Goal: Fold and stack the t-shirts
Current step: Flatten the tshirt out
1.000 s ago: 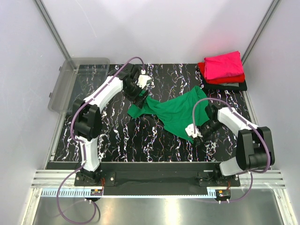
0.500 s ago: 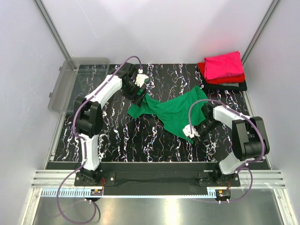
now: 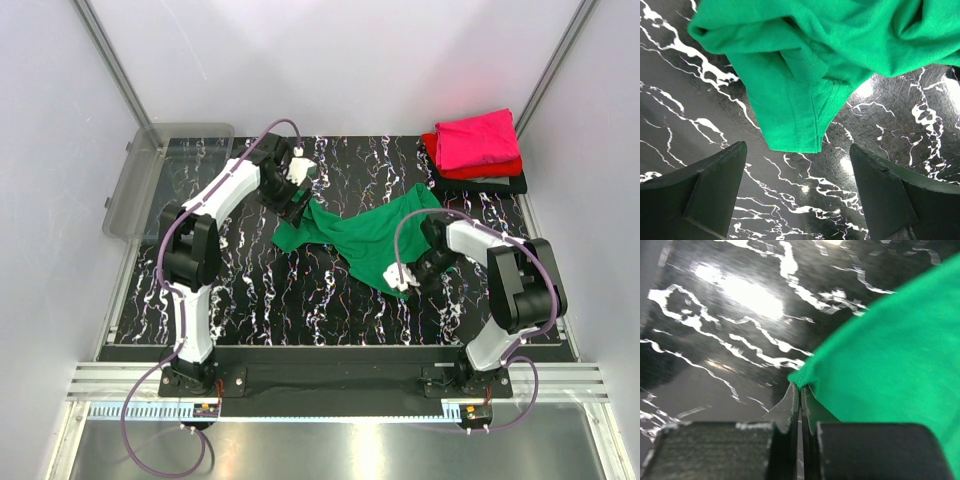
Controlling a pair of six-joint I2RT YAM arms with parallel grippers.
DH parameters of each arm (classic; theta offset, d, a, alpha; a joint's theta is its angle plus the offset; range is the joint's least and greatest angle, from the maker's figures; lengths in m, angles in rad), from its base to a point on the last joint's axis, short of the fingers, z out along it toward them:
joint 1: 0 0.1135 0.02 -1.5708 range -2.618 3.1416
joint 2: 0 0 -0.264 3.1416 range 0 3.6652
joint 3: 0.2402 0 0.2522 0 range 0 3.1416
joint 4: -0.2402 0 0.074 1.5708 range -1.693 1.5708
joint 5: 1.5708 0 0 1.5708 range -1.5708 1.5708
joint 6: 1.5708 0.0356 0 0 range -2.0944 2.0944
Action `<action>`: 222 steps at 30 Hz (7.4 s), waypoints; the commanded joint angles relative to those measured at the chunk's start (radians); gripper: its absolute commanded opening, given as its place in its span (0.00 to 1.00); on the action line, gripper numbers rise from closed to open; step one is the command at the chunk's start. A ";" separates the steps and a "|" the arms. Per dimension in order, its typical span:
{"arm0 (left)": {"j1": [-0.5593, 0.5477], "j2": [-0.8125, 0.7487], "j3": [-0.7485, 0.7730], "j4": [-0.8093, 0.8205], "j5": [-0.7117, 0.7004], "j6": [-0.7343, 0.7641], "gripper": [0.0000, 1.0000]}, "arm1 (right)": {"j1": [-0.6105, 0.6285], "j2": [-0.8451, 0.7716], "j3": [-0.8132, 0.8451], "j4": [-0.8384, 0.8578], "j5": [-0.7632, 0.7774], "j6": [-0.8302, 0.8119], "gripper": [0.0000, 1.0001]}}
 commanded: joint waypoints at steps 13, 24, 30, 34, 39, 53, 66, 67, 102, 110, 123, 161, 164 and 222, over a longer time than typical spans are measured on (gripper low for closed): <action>-0.022 -0.039 0.078 -0.046 -0.060 0.253 0.82 | 0.006 0.118 0.716 0.233 0.037 0.642 0.00; -0.078 0.021 0.008 0.201 -0.074 0.339 0.79 | -0.001 0.508 1.448 0.316 0.195 1.057 0.00; -0.085 0.062 -0.083 0.309 -0.132 0.322 0.79 | -0.007 0.628 1.654 0.331 0.272 1.068 0.00; -0.079 0.110 -0.077 0.326 -0.144 0.293 0.59 | -0.007 0.615 1.633 0.334 0.278 1.092 0.00; -0.058 0.075 -0.095 0.284 -0.155 0.221 0.00 | -0.010 0.545 1.547 0.336 0.290 1.124 0.00; -0.045 -0.422 -0.574 0.185 -0.120 0.152 0.41 | -0.047 0.180 0.955 0.409 0.304 1.109 0.00; -0.051 -0.041 0.035 0.060 -0.045 0.213 0.53 | -0.044 0.184 0.913 0.414 0.315 1.181 0.00; -0.055 -0.019 0.090 0.040 -0.031 0.220 0.51 | -0.044 0.183 0.907 0.414 0.315 1.181 0.00; -0.096 0.144 0.073 0.126 0.078 0.201 0.53 | -0.044 0.151 0.830 0.417 0.343 1.180 0.00; -0.075 0.147 0.153 0.120 0.116 0.157 0.53 | -0.042 0.154 0.829 0.419 0.355 1.177 0.00; -0.071 0.147 0.141 0.108 0.138 0.146 0.53 | -0.039 0.181 0.856 0.417 0.353 1.178 0.00; -0.067 0.156 0.098 0.030 0.156 0.184 0.37 | -0.040 0.213 0.863 0.420 0.355 1.184 0.00; -0.067 0.159 0.103 0.039 0.162 0.175 0.31 | -0.040 0.210 0.861 0.420 0.356 1.181 0.00; 0.071 -1.050 0.262 0.046 0.072 0.102 0.00 | -0.154 -0.681 1.360 0.225 0.341 1.563 0.00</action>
